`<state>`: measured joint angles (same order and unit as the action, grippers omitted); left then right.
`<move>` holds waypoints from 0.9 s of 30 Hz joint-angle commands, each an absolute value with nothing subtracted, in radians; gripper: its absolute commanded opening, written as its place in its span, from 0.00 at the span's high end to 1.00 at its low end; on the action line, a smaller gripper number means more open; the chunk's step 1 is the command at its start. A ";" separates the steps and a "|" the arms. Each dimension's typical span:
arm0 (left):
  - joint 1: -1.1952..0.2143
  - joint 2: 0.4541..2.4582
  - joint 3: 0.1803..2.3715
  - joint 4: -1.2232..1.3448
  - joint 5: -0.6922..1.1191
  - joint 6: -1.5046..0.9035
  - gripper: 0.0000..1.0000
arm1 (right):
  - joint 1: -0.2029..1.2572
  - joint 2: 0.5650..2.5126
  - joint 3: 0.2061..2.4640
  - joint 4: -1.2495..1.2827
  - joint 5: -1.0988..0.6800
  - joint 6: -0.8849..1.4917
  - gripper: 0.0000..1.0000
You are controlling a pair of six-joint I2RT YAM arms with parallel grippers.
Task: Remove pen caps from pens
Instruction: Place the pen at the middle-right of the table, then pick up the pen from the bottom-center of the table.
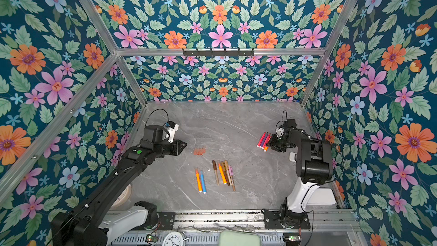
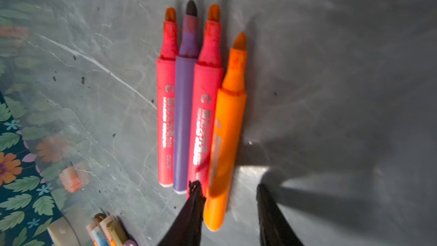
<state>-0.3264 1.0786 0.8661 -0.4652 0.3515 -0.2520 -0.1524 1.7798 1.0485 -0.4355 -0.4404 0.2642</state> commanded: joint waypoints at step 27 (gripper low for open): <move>-0.325 0.583 0.781 -0.480 0.298 -0.353 0.63 | 1.094 1.717 1.208 -0.603 0.123 0.715 0.66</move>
<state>-0.3260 0.6125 0.7921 -0.5228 0.3130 -0.3252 1.0492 1.6691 1.1721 -0.5293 0.0589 0.6159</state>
